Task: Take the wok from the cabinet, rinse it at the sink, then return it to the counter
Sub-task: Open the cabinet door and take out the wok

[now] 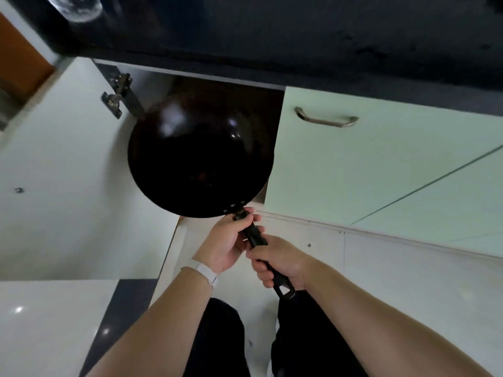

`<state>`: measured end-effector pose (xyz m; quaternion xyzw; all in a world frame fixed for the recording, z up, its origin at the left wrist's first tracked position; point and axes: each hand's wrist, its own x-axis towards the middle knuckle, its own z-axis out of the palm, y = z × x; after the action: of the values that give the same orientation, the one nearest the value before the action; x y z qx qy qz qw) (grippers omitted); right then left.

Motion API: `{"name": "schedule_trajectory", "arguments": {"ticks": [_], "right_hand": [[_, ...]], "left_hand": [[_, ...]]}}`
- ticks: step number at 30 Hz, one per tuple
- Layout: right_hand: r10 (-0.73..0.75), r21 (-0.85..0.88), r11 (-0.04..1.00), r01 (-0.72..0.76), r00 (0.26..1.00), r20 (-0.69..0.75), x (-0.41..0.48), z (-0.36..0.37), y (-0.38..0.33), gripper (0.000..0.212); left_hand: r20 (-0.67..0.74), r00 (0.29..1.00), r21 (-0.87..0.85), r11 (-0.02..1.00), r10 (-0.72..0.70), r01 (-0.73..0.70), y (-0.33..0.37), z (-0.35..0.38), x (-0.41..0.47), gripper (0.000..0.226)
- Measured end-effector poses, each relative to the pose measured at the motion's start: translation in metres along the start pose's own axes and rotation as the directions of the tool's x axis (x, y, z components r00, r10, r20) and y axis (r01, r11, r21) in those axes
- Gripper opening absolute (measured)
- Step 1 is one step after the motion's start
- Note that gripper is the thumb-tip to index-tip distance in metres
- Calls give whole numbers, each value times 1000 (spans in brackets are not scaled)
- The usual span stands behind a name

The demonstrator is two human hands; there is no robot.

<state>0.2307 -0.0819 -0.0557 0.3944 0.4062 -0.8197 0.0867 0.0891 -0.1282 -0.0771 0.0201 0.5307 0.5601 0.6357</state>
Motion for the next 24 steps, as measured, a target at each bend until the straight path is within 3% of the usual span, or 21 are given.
{"name": "schedule_trajectory", "arguments": {"ticks": [12, 24], "right_hand": [[137, -52, 989, -136, 991, 7, -169, 76, -19, 9], [44, -23, 999, -45, 997, -58, -310, 142, -75, 10]], "left_hand": [[-16, 982, -162, 970, -187, 182, 18, 61, -173, 14], [109, 981, -111, 979, -159, 171, 92, 132, -298, 14]]}}
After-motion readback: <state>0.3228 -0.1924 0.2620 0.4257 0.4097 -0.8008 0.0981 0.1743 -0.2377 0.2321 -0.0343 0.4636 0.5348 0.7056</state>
